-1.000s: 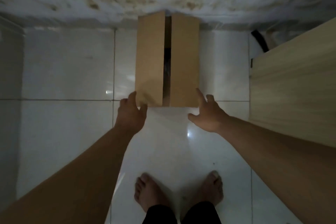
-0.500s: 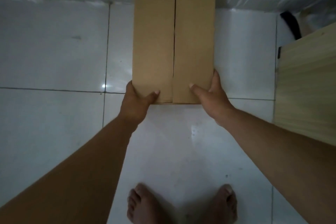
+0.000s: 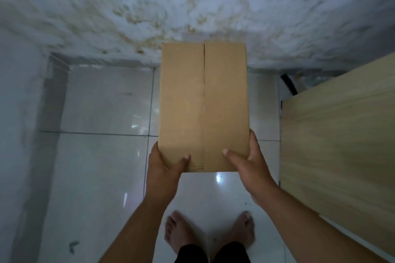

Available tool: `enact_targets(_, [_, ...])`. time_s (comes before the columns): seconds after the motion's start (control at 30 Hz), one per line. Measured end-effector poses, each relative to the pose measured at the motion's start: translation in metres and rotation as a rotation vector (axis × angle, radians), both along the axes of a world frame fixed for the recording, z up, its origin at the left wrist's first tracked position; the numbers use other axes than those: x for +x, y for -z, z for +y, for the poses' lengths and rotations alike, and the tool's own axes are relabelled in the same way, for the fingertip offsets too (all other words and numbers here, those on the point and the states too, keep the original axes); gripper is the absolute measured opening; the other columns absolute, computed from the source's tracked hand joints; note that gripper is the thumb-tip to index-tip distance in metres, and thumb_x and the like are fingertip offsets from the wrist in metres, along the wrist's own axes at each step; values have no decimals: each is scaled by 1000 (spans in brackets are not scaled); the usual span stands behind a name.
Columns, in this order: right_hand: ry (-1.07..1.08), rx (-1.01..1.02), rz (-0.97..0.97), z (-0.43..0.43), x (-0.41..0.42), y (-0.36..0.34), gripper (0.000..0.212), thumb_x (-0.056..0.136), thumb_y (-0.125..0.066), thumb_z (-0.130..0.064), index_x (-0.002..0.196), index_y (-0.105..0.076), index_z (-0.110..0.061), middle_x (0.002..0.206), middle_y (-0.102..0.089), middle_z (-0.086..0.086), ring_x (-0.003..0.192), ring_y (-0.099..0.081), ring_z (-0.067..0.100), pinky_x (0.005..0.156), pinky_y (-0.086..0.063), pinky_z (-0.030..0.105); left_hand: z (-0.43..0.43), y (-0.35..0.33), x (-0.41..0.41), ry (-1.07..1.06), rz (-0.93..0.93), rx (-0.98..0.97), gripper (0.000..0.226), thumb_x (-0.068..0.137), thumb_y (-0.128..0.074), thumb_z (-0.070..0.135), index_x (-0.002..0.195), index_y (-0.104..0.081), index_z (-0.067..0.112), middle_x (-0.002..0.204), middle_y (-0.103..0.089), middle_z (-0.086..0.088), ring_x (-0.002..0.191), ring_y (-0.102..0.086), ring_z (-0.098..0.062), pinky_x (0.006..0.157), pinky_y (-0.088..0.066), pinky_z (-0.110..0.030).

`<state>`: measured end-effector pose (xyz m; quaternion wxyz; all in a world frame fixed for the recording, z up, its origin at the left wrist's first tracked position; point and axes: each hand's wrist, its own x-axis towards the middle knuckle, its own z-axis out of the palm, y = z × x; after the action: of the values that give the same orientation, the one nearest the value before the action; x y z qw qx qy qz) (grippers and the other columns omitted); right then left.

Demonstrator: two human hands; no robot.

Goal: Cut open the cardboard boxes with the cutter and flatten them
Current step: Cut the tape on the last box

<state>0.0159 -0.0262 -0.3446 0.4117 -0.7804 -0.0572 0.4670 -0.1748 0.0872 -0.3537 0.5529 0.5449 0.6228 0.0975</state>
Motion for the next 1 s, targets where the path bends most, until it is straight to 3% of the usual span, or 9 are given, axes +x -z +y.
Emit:
enact_targets(0.07, [18, 45, 8, 5, 2, -57, 95, 66, -78, -56, 147, -28, -55, 142, -52, -17, 124, -57, 9, 105, -49, 43, 7, -56, 1, -1, -20, 26, 78, 71, -81, 64, 136, -52, 34, 127, -65, 9, 113, -66, -11, 95, -58, -41])
enact_targets(0.13, [22, 82, 0, 8, 6, -117, 94, 67, -78, -55, 146, -29, -57, 143, -52, -17, 125, -57, 10, 104, -50, 44, 10, -113, 2, -21, -42, 49, 75, 70, -81, 61, 134, -53, 34, 125, -66, 10, 110, -67, -10, 96, -58, -46])
enact_targets(0.2, [14, 130, -25, 7, 9, -180, 94, 67, -78, -55, 147, -28, -57, 145, -50, -16, 126, -56, 11, 103, -51, 44, 10, -172, 5, -25, -66, 76, 70, 73, -83, 56, 133, -52, 35, 126, -65, 10, 111, -65, -11, 97, -57, -48])
enact_targets(0.4, [64, 236, -216, -14, 13, -344, 90, 70, -76, -51, 149, -32, -48, 142, -49, -15, 124, -56, 8, 103, -51, 41, 1, -338, 20, 28, -144, 205, 90, 63, -75, 71, 138, -52, 26, 130, -63, 6, 116, -62, -14, 101, -54, -48])
enact_targets(0.53, [23, 280, -396, -38, 32, -425, 86, 70, -70, -59, 147, -32, -53, 142, -45, -19, 129, -52, 9, 110, -43, 45, -17, -421, 36, 50, -216, 279, 74, 75, -84, 55, 136, -54, 25, 126, -65, 6, 114, -64, -15, 98, -56, -46])
enact_targets(0.7, [6, 347, -578, -111, 68, -488, 81, 73, -64, -65, 146, -32, -55, 134, -47, -20, 129, -50, 9, 112, -39, 49, -74, -482, 70, 64, -285, 317, 79, 63, -79, 71, 127, -55, 31, 120, -66, 8, 108, -66, -17, 88, -60, -54])
enact_targets(0.83, [103, 461, -503, -187, 109, -514, 78, 75, -67, -53, 147, -40, -49, 132, -46, -18, 124, -52, 0, 113, -41, 42, -139, -499, 122, 118, -287, 341, 70, 63, -78, 74, 117, -55, 35, 115, -66, 10, 104, -67, -17, 84, -61, -54])
enact_targets(1.0, [169, 436, -484, -293, 188, -518, 71, 78, -69, -43, 145, -45, -47, 126, -50, -11, 115, -56, -3, 113, -42, 38, -236, -495, 205, 225, -228, 315, 79, 62, -74, 82, 119, -54, 32, 117, -65, 8, 104, -66, -18, 84, -61, -52])
